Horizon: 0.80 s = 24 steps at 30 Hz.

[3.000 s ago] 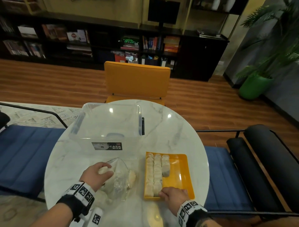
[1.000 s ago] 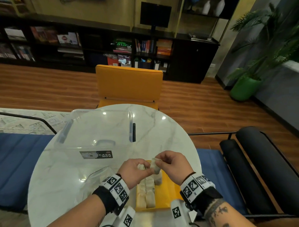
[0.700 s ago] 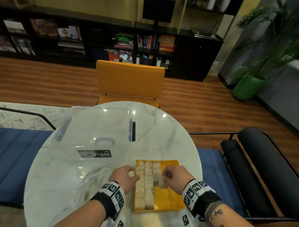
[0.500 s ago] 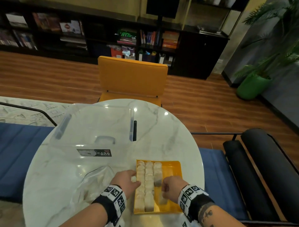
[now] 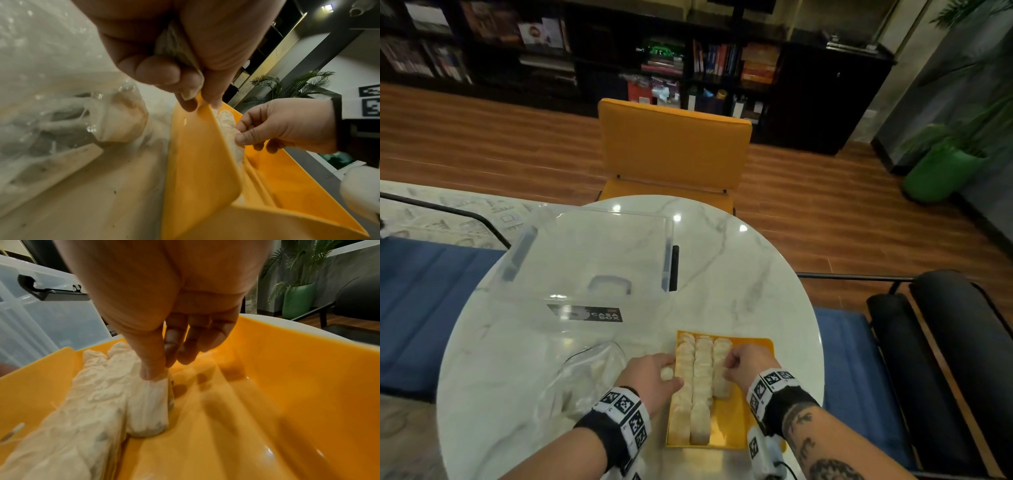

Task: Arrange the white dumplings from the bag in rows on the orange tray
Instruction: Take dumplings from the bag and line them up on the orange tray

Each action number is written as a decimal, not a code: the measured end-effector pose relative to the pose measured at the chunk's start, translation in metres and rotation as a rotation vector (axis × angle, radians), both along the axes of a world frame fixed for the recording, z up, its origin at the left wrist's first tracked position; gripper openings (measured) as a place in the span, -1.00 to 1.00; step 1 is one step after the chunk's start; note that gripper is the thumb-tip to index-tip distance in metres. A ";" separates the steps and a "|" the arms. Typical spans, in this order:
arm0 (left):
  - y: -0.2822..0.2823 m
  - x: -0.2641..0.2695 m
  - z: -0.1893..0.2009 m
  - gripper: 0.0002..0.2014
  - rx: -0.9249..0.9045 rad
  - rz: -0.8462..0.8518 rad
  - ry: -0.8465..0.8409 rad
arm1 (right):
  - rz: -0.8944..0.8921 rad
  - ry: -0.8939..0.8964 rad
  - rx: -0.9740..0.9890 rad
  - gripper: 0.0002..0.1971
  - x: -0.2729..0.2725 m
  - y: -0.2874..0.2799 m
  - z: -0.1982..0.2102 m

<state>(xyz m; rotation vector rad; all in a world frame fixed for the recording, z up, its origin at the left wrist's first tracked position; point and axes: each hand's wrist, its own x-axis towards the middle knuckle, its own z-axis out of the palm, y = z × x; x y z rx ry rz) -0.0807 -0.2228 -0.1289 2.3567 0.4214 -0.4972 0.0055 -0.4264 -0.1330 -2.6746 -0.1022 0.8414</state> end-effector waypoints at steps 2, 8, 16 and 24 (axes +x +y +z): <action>0.000 0.000 0.000 -0.48 -0.004 0.001 0.004 | 0.003 -0.014 -0.003 -0.90 0.000 0.001 0.000; 0.000 -0.001 0.001 -0.48 -0.012 0.015 -0.007 | 0.011 -0.051 -0.032 -0.93 0.003 0.005 0.000; 0.002 -0.001 0.009 -0.83 -0.281 0.241 -0.058 | -0.080 -0.116 0.061 -0.89 -0.006 0.005 0.013; -0.016 0.001 0.039 -0.76 -1.165 0.631 0.115 | -0.119 -0.035 0.518 -0.74 -0.063 0.032 0.054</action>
